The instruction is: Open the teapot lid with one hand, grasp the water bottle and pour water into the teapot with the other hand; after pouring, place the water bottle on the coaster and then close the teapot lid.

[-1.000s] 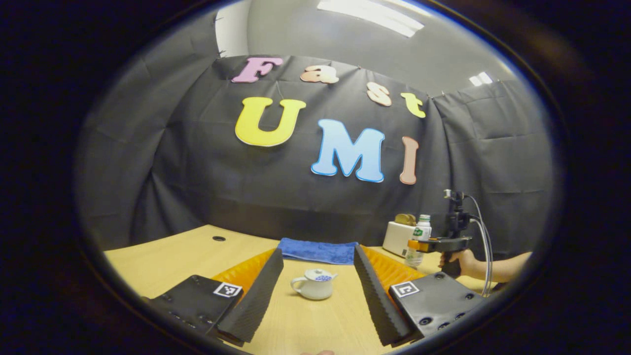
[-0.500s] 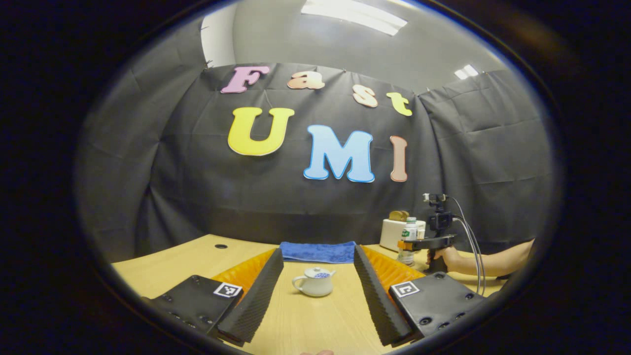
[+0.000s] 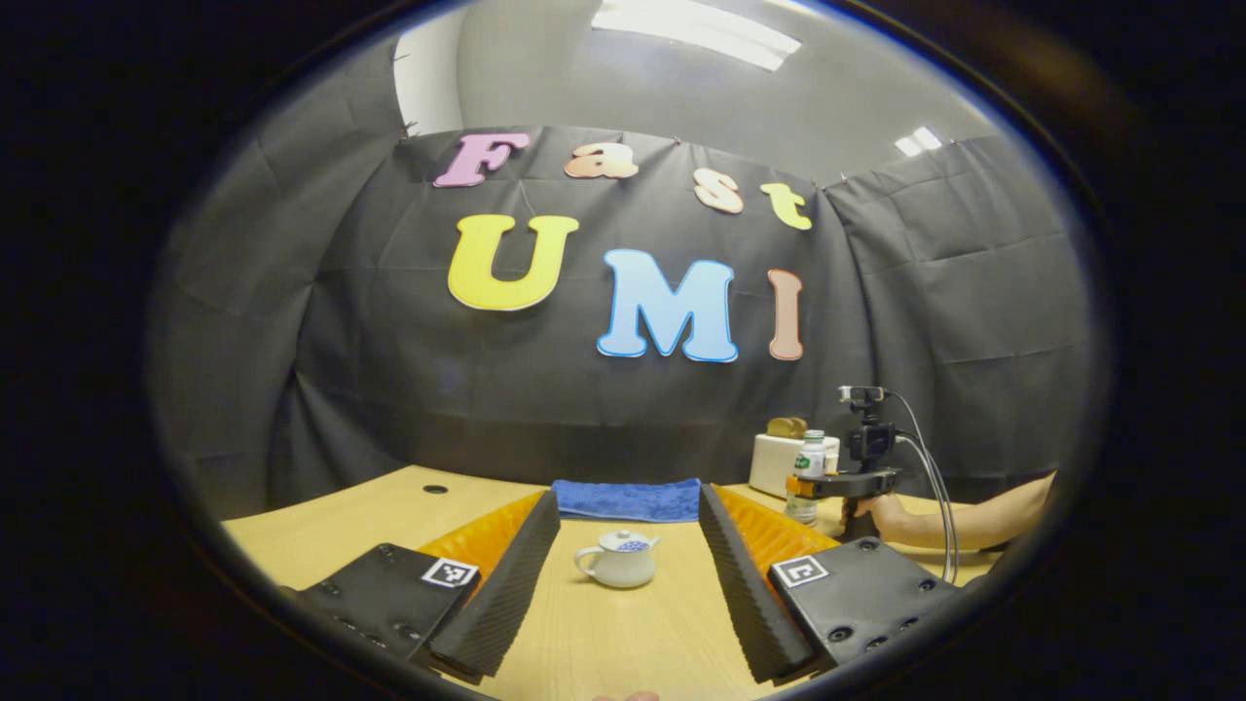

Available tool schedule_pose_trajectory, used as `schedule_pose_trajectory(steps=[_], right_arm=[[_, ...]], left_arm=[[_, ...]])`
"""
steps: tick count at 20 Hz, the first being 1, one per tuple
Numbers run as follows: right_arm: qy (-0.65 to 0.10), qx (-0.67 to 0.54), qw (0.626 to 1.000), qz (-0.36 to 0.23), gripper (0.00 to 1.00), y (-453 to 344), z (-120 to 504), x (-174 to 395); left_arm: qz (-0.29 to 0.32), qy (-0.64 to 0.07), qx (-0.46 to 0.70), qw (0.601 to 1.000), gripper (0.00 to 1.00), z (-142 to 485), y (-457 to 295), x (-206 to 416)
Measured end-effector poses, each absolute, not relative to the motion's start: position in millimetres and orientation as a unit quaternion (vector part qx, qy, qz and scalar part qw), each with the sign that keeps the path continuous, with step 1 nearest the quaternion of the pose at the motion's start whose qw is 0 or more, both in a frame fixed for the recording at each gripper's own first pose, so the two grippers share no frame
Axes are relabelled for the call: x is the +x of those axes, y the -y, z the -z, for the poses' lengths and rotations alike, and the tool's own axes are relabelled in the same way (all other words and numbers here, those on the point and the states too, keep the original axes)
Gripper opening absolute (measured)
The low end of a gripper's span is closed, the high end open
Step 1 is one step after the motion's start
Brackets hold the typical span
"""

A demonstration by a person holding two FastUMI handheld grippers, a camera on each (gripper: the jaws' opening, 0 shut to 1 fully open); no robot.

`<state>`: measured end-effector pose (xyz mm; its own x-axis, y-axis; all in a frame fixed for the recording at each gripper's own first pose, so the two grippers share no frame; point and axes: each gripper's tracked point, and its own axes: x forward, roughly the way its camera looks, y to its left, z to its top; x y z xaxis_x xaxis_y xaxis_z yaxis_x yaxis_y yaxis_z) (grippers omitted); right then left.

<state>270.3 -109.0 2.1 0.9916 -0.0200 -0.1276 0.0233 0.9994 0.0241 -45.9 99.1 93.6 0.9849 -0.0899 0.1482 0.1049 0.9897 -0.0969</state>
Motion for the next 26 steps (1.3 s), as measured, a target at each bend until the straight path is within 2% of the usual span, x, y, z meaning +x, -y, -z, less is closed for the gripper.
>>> schedule_pose_trajectory(steps=[7, 8, 9, 12, 14, 17, 20, 24, 26], right_arm=[[-0.058, -0.035, 0.998, 0.012, 0.74, 103.7, -0.3, 268.2], [-0.052, -0.042, 0.998, 0.011, 0.91, 102.3, -4.6, 267.0], [-0.044, -0.047, 0.998, 0.013, 0.99, 101.3, -11.2, 261.7], [-0.018, -0.057, 0.998, 0.023, 0.98, 102.3, -38.0, 238.5], [0.005, -0.045, 0.999, 0.029, 0.98, 103.0, -61.8, 204.0], [0.023, -0.008, 0.999, 0.034, 0.98, 84.3, -80.2, 110.7], [0.021, 0.039, 0.999, -0.008, 0.99, 27.1, -55.7, 34.8], [0.0, 0.014, 1.0, -0.019, 0.99, -7.2, -14.1, 2.4], [-0.018, 0.014, 0.999, -0.04, 0.99, -25.9, 6.0, 0.6]], left_arm=[[0.048, 0.067, -0.058, 0.995, 0.96, -89.1, -99.5, -43.6], [0.047, 0.066, -0.059, 0.995, 0.96, -87.9, -99.8, -43.9], [0.046, 0.063, -0.059, 0.995, 0.96, -85.0, -99.7, -43.0], [0.043, 0.05, -0.061, 0.996, 0.96, -73.5, -97.8, -43.1], [0.04, 0.048, -0.065, 0.996, 0.95, -69.5, -96.8, -40.5], [0.035, 0.073, -0.082, 0.993, 0.96, -73.1, -84.9, -23.5], [0.029, 0.043, -0.09, 0.995, 0.96, -42.7, -54.0, 9.9], [0.024, -0.024, -0.065, 0.997, 0.96, 8.6, -17.6, 10.7], [0.011, 0.012, -0.017, 1.0, 0.98, -11.3, -16.7, -2.9]])
